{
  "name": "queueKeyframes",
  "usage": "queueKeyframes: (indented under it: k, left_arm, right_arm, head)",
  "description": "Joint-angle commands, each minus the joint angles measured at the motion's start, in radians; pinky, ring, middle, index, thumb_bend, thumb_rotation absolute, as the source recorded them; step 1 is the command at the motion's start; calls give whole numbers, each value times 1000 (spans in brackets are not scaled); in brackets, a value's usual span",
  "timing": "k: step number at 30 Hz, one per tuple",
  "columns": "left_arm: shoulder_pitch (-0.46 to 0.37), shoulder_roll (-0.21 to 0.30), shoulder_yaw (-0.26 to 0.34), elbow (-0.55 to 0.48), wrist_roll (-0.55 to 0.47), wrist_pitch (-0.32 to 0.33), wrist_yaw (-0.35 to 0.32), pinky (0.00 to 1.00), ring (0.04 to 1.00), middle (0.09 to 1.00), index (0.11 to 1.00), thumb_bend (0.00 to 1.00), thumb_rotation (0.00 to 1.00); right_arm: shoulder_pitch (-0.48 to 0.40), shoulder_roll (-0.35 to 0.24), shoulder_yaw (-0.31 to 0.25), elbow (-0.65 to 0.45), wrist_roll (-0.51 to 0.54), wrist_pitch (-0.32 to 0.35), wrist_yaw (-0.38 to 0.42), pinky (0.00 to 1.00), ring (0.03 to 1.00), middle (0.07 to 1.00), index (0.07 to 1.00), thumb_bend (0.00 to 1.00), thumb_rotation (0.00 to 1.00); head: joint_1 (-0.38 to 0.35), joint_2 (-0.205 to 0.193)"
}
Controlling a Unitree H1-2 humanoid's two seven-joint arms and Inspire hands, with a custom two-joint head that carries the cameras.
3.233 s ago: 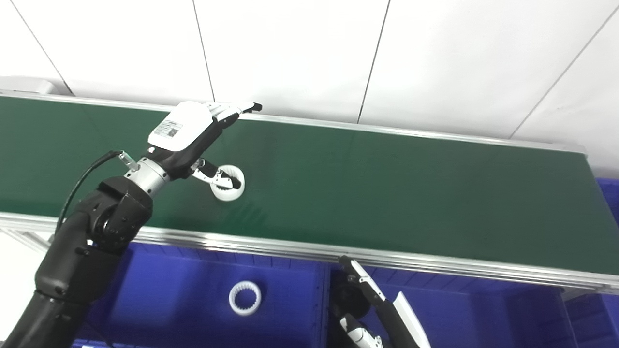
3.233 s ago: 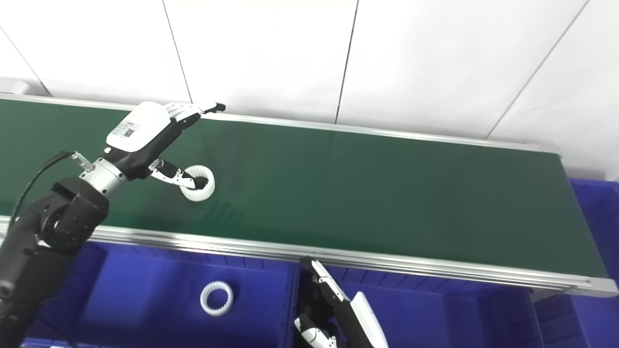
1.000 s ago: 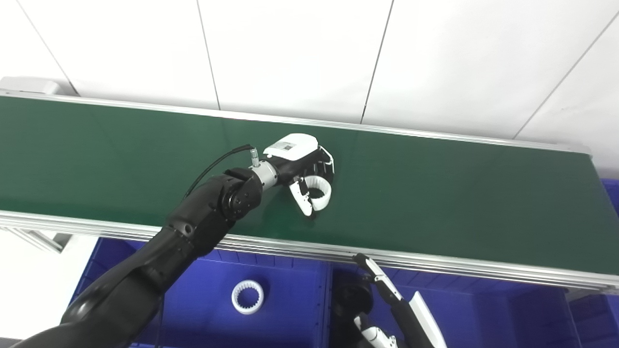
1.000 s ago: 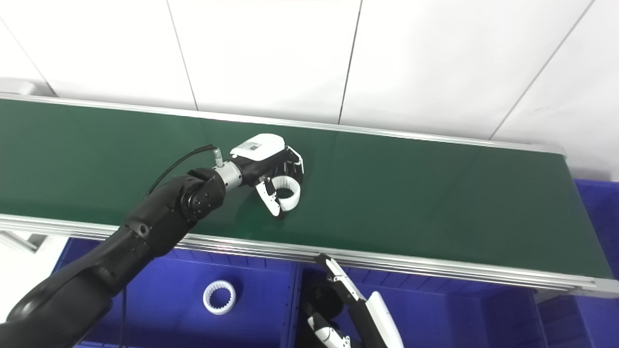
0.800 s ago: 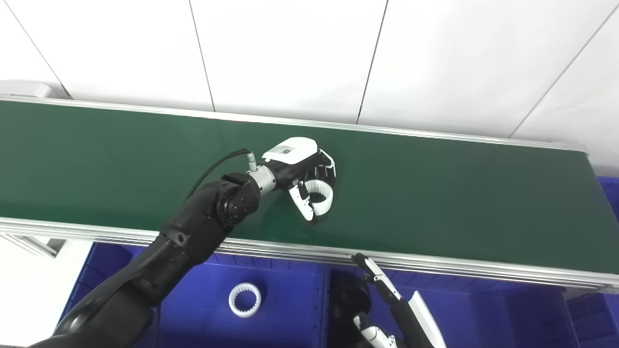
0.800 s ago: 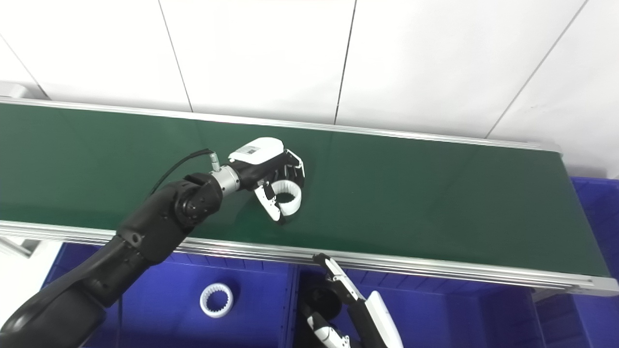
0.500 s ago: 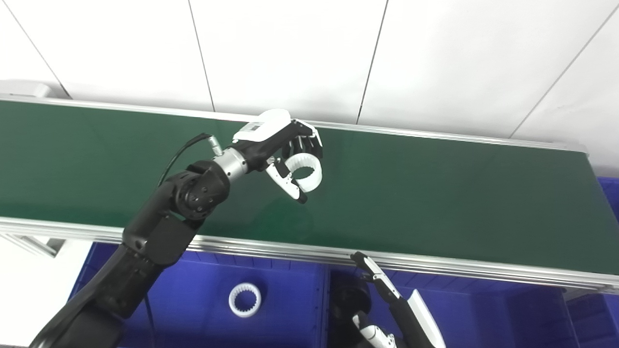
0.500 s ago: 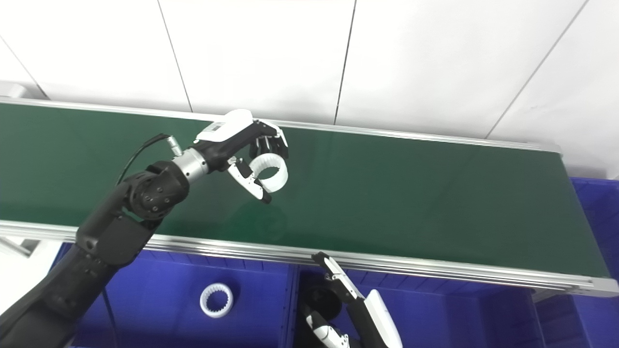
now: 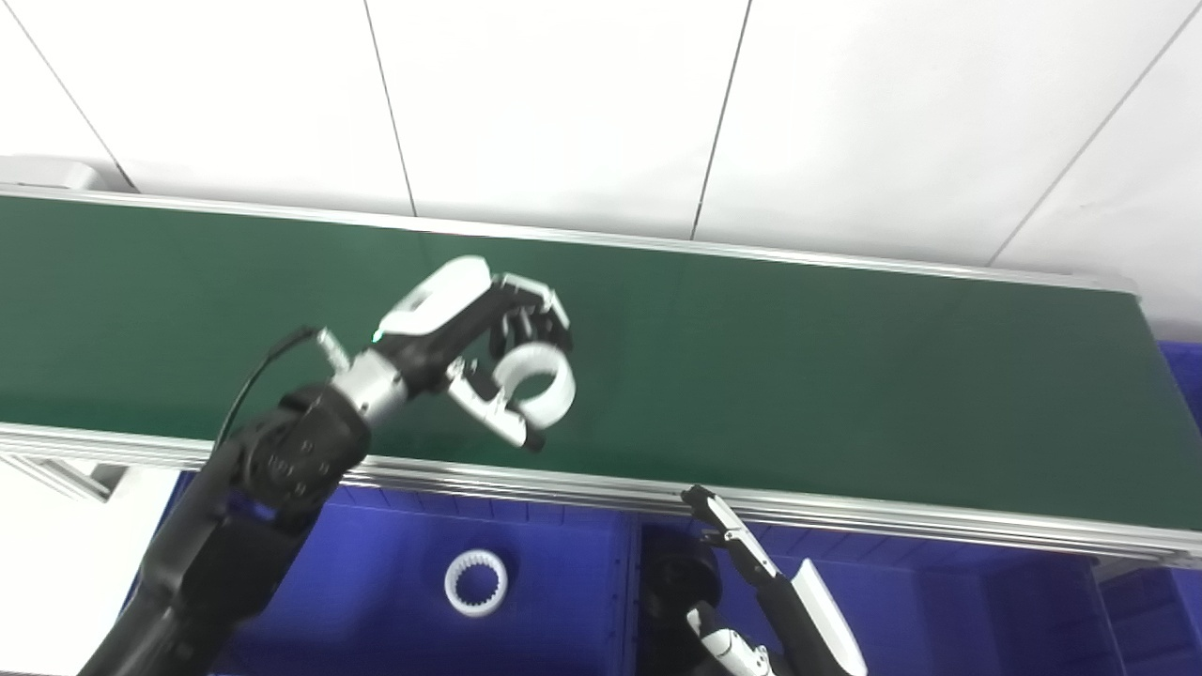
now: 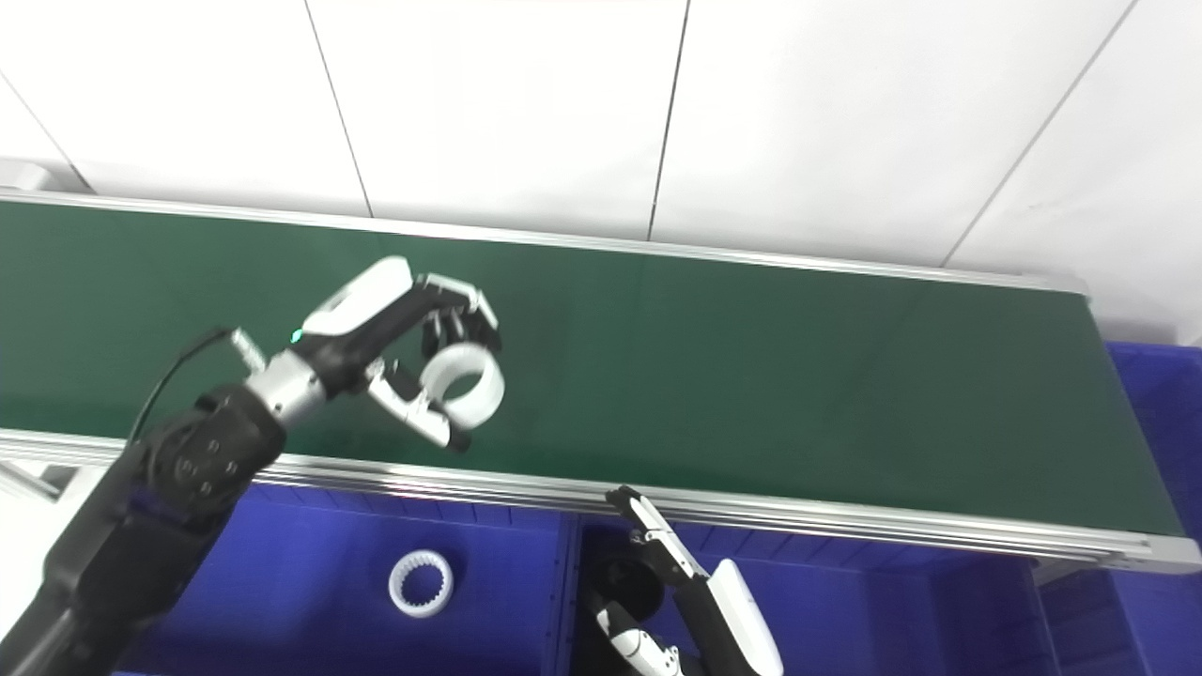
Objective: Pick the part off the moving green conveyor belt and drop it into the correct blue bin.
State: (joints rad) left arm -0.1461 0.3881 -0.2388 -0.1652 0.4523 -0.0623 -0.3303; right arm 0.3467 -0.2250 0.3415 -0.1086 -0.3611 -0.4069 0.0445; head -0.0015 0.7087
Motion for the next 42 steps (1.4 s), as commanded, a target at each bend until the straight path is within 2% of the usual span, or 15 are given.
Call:
queueKeyframes:
  k: [1,8,16,19,24,29,32,35,38,39,41,42]
  left_arm:
    - [20,19,20,-43,-19,-35,18,313,392,484,535,501,0]
    - [185,7,48,-58,-64,-93,54,299,388,490,533,500,0]
    - [301,-3,31,-1,-57,-151,64,315,392,495,532,500,0]
    - [318,-7,14,34,-36,-184,71,322,391,492,536,500,0]
    - [331,-17,-41,89,15,-183,61,315,389,496,534,500,0]
    - [328,-19,-78,126,64,-191,79,431,427,508,526,503,0]
    - [333,-33,-81,149,80,-206,109,452,512,493,512,519,0]
    - [338,-39,-82,147,84,-212,126,520,590,491,510,521,0]
    - [343,-39,-80,137,78,-217,132,551,616,493,508,520,0]
    - [345,-39,-79,135,74,-219,132,577,640,587,503,518,33]
    - [349,-38,-75,135,70,-222,133,592,653,650,501,516,55]
    - [350,-38,-73,133,68,-221,133,606,665,679,619,599,89]
  right_arm:
    - [1,-2,-2,-37,9,-49,3,856,932,968,945,365,890]
    - [0,-1,-5,-42,19,-47,11,853,928,964,940,371,882]
    - [-6,-2,-14,-53,27,-32,28,873,939,966,943,381,905]
    - [-5,1,-17,-59,32,-25,35,874,939,965,942,384,905]
    - [-4,5,-20,-63,34,-20,40,870,937,963,941,390,903]
    - [-4,6,-23,-65,31,-23,40,875,938,961,942,396,916]
    - [-2,5,-24,-69,31,-19,42,872,937,962,943,396,924]
    - [-1,5,-25,-73,33,-15,45,866,933,959,941,400,927]
    - [0,5,-26,-74,35,-16,48,868,934,960,942,403,925]
    - [0,4,-27,-74,36,-15,50,873,937,962,943,399,922]
    - [0,5,-28,-76,37,-14,54,875,939,962,944,396,918]
    - [0,6,-29,-76,36,-15,55,874,938,962,943,397,917]
  head:
    - [-1,6]
    - [3,17]
    - [7,26]
    - [7,27]
    - [2,29]
    - [1,32]
    - [-2,34]
    - [-1,37]
    - [-2,39]
    - [-4,39]
    - [-4,40]
    - [-4,40]
